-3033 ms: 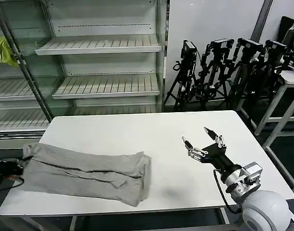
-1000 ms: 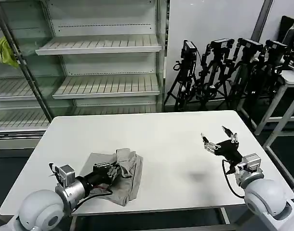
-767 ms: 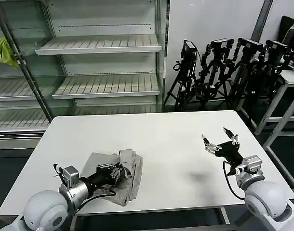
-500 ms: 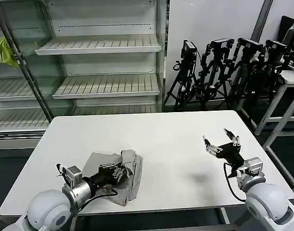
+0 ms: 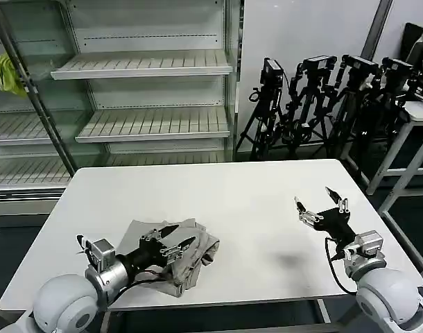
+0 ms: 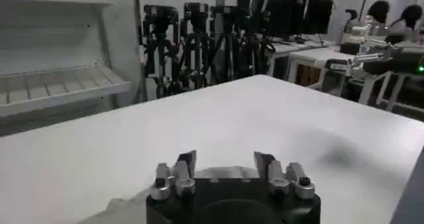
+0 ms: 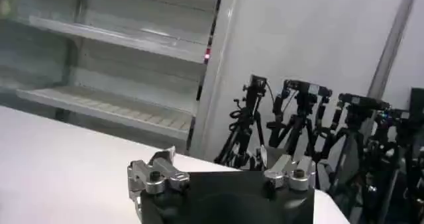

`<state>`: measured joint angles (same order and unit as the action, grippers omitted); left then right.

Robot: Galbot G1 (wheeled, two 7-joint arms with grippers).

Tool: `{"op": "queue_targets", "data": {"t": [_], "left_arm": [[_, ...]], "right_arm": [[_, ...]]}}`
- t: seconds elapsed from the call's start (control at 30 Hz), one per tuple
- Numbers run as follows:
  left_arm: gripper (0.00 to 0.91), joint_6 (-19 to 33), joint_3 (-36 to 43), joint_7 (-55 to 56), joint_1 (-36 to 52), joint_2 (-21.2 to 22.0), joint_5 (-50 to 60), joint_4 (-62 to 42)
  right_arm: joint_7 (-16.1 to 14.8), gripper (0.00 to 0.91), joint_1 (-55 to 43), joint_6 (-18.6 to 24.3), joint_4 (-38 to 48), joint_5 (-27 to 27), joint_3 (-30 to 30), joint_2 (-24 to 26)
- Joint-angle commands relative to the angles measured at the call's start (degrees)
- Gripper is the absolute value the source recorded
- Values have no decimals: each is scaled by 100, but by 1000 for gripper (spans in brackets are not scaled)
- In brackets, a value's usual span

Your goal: Fold and organize the clothes.

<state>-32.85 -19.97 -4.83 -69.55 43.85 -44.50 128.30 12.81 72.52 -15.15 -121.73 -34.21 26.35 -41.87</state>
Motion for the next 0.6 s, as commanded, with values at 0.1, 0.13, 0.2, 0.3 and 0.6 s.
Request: {"op": "queue_targets", "data": {"t": [0.1,0.13,0.2,0.3,0.6], "left_arm": [[907,-12,-1296,72,-820,-289,119,-4],[907,-15,-1394,93,-924,-332,148,-110],[907,-18,-1542,146,-1107,-371,234,-347],[907,-20,-1670,187,-1339,-321,347,-646],[907,-15,-1696,169,-1661,108,585,-1154]], "right_arm": [[-41,907,32,21,-53,34,-22,-59],[-48,907,8,33,-59,33,-55,-74],[-64,907,-34,53,-71,30,-105,-103],[-96,907,-103,93,-57,31,-171,-162],[-139,907,-137,169,-163,-8,-163,-241]]}}
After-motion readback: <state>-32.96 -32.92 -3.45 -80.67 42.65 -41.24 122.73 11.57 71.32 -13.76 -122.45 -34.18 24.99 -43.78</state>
